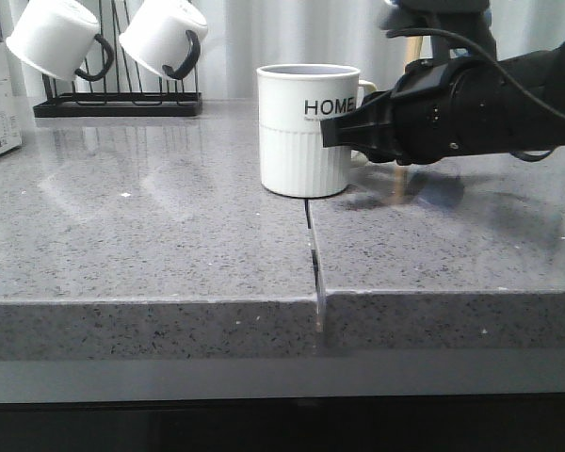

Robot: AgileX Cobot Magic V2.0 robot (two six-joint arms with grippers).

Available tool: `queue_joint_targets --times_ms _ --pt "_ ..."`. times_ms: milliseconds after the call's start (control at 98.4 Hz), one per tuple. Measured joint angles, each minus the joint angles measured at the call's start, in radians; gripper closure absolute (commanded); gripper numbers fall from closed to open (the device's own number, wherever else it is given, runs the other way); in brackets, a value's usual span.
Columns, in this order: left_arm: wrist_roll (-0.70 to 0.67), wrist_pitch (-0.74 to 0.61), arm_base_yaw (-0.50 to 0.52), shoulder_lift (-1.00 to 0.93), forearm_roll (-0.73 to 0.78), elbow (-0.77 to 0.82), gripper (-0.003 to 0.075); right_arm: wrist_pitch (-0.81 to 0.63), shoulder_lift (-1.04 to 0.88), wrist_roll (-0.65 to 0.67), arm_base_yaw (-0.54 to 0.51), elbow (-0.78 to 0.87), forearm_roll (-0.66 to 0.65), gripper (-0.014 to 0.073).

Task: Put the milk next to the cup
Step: 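Carry the mug toward the table center and lower it down, then release the mug handle and withdraw the right gripper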

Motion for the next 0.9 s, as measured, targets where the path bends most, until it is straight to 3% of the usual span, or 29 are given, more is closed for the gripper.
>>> queue_joint_targets --times_ms 529,803,905 --pt "0.0 0.0 0.0 0.0 0.0 0.0 0.0741 0.0 -0.171 0.0 0.0 0.135 0.028 0.0368" --pt "0.0 0.0 0.0 0.0 0.0 0.0 0.0741 0.015 -0.311 0.0 0.0 0.232 0.046 0.0664" --pt "0.0 0.0 0.0 0.0 0.0 0.0 0.0741 0.051 -0.387 0.0 0.0 0.267 0.048 0.0662"
